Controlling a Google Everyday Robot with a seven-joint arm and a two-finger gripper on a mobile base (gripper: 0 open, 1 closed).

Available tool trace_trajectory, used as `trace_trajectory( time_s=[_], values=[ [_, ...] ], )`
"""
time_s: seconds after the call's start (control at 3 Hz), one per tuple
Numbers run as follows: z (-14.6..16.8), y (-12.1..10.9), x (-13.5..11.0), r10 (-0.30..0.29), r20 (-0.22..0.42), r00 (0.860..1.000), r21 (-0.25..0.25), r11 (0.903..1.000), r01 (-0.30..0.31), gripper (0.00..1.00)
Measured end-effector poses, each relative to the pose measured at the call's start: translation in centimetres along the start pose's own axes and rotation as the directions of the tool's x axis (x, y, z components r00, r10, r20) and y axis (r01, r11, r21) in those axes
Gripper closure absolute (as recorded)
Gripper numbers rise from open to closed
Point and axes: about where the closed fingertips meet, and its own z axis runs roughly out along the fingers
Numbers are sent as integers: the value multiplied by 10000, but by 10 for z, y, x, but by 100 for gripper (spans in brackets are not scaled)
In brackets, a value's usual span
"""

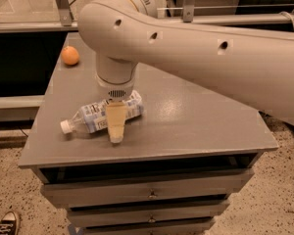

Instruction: Knock blue plastic bottle over

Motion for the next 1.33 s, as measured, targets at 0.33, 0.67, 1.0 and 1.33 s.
trace_trajectory(
  time_s=[0.33,0.67,1.0,1.33],
  values=[
    [-24,-7,8,408,785,9961,487,9978,-447,0],
    [-54,-12,26,956,2092,9732,817,9900,-1149,0],
    [-88,-11,82,1555,3632,9187,1208,9698,-2119,0],
    [-97,-4,91,1558,3840,9101,1279,9672,-2195,0]
  ],
)
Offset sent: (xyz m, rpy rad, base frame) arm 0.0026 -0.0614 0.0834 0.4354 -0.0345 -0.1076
